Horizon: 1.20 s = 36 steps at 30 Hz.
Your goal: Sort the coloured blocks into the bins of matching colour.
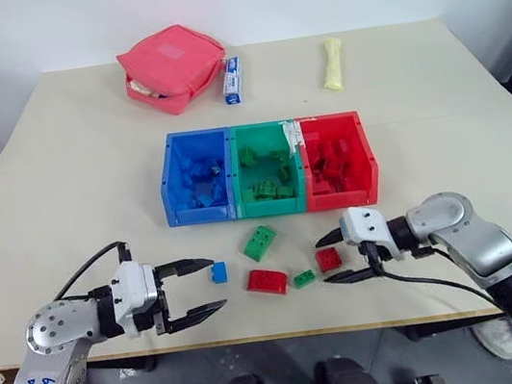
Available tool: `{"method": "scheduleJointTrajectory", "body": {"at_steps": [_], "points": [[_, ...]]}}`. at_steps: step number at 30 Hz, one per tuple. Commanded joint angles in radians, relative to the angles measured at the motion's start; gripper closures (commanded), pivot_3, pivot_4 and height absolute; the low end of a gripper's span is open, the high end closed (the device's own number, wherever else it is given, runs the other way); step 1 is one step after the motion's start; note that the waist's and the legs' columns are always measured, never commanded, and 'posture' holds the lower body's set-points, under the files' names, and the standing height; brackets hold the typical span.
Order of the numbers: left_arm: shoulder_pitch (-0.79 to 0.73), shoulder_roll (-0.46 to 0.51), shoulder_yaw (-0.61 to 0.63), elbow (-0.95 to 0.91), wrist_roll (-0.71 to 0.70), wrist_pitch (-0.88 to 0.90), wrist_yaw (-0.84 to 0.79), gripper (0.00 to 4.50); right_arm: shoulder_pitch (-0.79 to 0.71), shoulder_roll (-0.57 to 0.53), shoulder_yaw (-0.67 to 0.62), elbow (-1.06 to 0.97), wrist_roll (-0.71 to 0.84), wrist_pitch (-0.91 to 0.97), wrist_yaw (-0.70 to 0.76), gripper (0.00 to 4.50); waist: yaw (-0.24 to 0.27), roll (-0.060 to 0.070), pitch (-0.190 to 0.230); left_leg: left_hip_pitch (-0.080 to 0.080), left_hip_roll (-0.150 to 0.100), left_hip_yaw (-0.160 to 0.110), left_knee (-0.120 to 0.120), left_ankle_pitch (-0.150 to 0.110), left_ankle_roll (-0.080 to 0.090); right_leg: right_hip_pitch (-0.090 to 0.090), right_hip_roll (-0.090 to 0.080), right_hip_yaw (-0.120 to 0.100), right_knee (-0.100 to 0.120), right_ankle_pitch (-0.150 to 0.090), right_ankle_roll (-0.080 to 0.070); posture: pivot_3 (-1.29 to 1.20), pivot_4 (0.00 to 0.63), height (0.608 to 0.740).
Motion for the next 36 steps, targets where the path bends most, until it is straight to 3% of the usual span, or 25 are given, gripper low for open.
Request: {"method": "scheduleJointTrajectory", "body": {"at_steps": [1,3,7,10,15,18,24,25,30,36], "points": [[0.017,0.002,0.028,-0.035,-0.019,-0.007,0.012,1.16,0.021,-0.023,-0.029,-0.016,0.015,-0.013,0.022,2.55,0.0,0.0,0.0,0.0,0.0,0.0,0.0,0.0,0.0,0.0,0.0,0.0,0.0,0.0,0.0,0.0,0.15,0.74],[0.005,-0.019,0.05,-0.034,-0.046,0.007,0.049,1.16,0.038,-0.02,-0.076,-0.028,0.044,0.004,-0.004,3.05,0.0,0.0,0.0,0.0,0.0,0.0,0.0,0.0,0.0,0.0,0.0,0.0,0.0,0.0,0.0,0.0,0.15,0.74],[-0.05,-0.077,0.083,-0.061,-0.112,0.068,0.16,1.16,0.038,0.033,-0.253,-0.081,0.18,0.151,-0.145,3.03,0.002,0.0,0.0,0.0,0.0,0.0,0.001,0.0,0.001,0.0,0.0,0.0,0.0,0.0,0.0,0.0,0.15,0.74],[-0.094,-0.115,0.095,-0.056,-0.128,0.125,0.255,1.16,-0.049,0.08,-0.373,-0.067,0.251,0.281,-0.294,3.03,-0.003,0.0,0.0,0.0,0.0,0.0,0.001,0.0,0.0,0.0,0.0,0.0,0.002,0.0,0.0,0.0,0.15,0.74],[-0.149,-0.156,0.121,-0.02,-0.148,0.197,0.364,1.16,-0.205,0.115,-0.375,0.073,0.181,0.302,-0.435,3.03,-0.003,0.0,0.0,0.0,0.0,0.0,0.0,0.001,-0.001,-0.002,0.001,0.0,0.004,0.0,0.0,0.0,0.15,0.74],[-0.15,-0.148,0.117,-0.02,-0.146,0.205,0.355,1.16,-0.269,0.147,-0.349,0.144,0.151,0.28,-0.459,2.06,-0.004,0.0,0.0,0.0,0.0,0.001,0.0,0.001,-0.002,-0.002,0.001,0.0,0.003,0.0,0.0,0.0,0.15,0.74],[-0.139,-0.099,0.118,0.006,-0.138,0.2,0.279,1.16,-0.233,0.124,-0.389,0.099,0.193,0.238,-0.4,0.18,0.0,0.0,0.0,-0.001,0.0,0.001,0.001,0.001,-0.001,-0.003,0.001,0.0,0.003,0.0,0.0,0.0,0.15,0.74],[-0.138,-0.089,0.116,0.015,-0.133,0.193,0.259,1.16,-0.216,0.116,-0.4,0.08,0.205,0.233,-0.387,0.04,0.001,0.0,0.0,-0.001,0.0,0.001,0.001,0.001,-0.001,-0.002,0.001,0.0,0.003,0.0,0.0,0.0,0.15,0.74],[-0.143,-0.004,0.066,0.08,-0.083,0.12,0.086,1.16,0.006,0.016,-0.516,-0.093,0.345,0.219,-0.201,0.04,0.006,0.0,0.0,-0.001,-0.001,0.0,0.0,0.0,-0.001,-0.001,0.0,-0.001,0.001,0.0,0.0,0.0,0.15,0.74],[-0.204,0.075,-0.037,0.244,0.048,-0.054,-0.115,1.16,0.361,-0.198,-0.553,-0.063,0.212,-0.078,0.052,0.04,0.002,0.0,0.0,-0.001,-0.001,0.001,0.0,-0.001,0.002,0.001,0.0,-0.001,-0.002,0.0,0.0,0.0,0.15,0.74]]}}
